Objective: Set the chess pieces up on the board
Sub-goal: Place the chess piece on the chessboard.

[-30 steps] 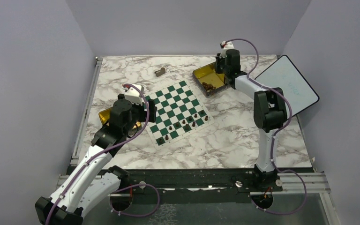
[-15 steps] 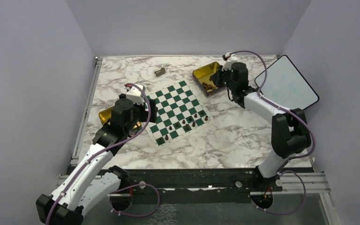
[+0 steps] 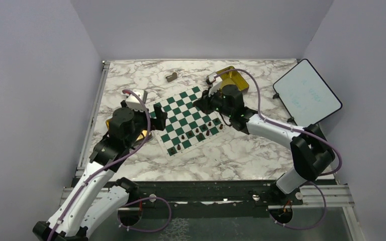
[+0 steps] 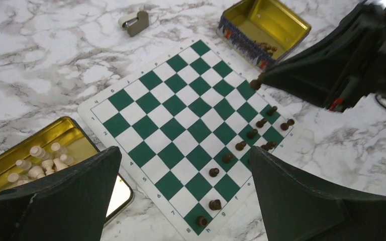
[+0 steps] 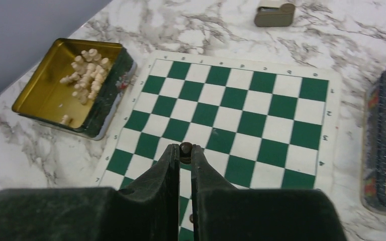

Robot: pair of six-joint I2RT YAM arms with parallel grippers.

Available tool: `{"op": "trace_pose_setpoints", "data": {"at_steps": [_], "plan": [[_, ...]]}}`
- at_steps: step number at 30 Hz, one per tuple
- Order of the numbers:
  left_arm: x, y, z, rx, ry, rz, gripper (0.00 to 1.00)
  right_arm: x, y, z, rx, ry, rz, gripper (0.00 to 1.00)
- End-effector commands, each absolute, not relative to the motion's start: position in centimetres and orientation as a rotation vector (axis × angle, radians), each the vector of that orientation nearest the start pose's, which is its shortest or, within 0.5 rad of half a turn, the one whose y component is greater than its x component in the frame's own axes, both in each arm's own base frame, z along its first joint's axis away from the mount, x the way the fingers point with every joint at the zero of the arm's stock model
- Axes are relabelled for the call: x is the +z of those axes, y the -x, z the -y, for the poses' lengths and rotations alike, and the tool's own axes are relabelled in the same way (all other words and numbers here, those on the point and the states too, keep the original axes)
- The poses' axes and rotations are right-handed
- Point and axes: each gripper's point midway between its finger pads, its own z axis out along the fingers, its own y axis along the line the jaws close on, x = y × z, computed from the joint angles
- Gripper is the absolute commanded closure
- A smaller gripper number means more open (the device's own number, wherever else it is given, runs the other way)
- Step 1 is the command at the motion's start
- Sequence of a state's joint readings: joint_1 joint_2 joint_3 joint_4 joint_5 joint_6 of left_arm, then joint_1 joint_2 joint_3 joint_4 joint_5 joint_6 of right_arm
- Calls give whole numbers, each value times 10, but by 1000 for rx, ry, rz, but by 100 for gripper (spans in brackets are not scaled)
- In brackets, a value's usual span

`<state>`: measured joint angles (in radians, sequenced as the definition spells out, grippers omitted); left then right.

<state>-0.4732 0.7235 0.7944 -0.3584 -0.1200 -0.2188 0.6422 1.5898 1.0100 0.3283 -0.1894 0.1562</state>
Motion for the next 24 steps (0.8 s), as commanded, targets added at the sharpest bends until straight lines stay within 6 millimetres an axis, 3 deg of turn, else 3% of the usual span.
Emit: {"op": "trace_pose_setpoints", "data": {"at_steps": [1,7,16,24], "plan": [[312,-245,120,-467,-114,-1751,1,194,-346,-358,787,671,-1690,96],[350,-227,115,-525,-89,-1659,1,176,-307,-404,847,817,-1639,96],[386,-211,100,-516,-62,-1572,1,137,-273,-443,849,970,-1643,95],[388,-208,94,-494,-55,-1566,1,100,-261,-455,792,1069,-1688,96]]}}
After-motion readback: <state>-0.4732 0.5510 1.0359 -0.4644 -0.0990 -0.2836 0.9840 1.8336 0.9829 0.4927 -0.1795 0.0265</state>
